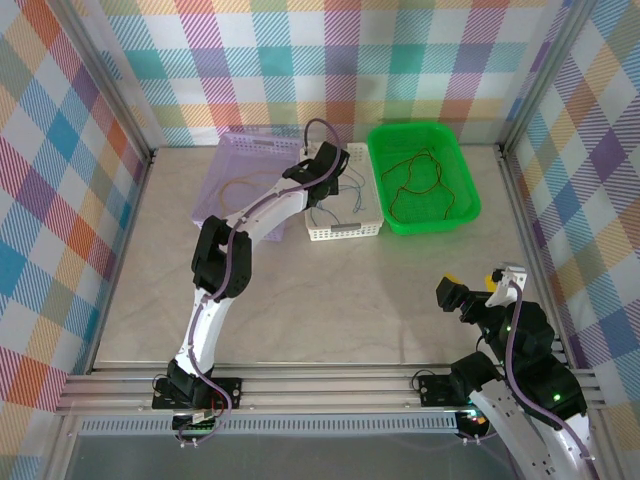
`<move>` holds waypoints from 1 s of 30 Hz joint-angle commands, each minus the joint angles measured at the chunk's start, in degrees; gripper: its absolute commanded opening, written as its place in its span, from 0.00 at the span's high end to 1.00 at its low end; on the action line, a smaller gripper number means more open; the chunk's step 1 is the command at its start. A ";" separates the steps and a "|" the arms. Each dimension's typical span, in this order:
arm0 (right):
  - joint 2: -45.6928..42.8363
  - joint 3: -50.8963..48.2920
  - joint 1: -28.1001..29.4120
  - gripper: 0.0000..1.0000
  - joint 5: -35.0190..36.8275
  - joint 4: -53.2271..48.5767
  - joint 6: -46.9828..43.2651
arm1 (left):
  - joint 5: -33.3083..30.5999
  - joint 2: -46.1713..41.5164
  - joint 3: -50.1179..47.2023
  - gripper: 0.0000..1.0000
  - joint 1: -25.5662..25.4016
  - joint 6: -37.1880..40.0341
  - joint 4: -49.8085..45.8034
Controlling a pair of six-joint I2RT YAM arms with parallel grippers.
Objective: Untangle the cables
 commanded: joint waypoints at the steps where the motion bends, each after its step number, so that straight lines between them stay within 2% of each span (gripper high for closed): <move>1: 0.23 -0.49 0.53 0.00 0.16 0.17 0.69 | 1.50 1.09 -0.85 1.00 0.11 -3.34 0.92; 6: 0.55 -0.49 0.58 0.00 -0.06 0.17 0.69 | 2.59 2.54 -0.23 0.98 0.11 -4.06 -0.15; 15: 0.58 -0.46 0.59 0.00 -0.20 0.17 0.75 | 2.66 2.71 1.59 0.69 0.11 -3.99 -2.88; 18: 0.62 -0.48 0.58 0.00 -0.26 0.14 0.76 | 2.73 1.73 1.96 0.62 0.11 -3.99 -3.63; 22: 0.58 -0.44 0.58 0.00 -0.33 0.12 0.78 | 2.88 0.47 3.00 0.46 0.11 -4.13 -5.33; 26: 0.53 -0.47 0.58 0.00 -0.34 0.17 0.78 | 3.24 -0.26 5.00 0.25 0.11 -4.39 -7.45; 30: 0.40 -0.48 0.67 0.00 -0.23 0.10 0.83 | 3.67 1.09 10.60 0.17 0.33 -4.62 -11.38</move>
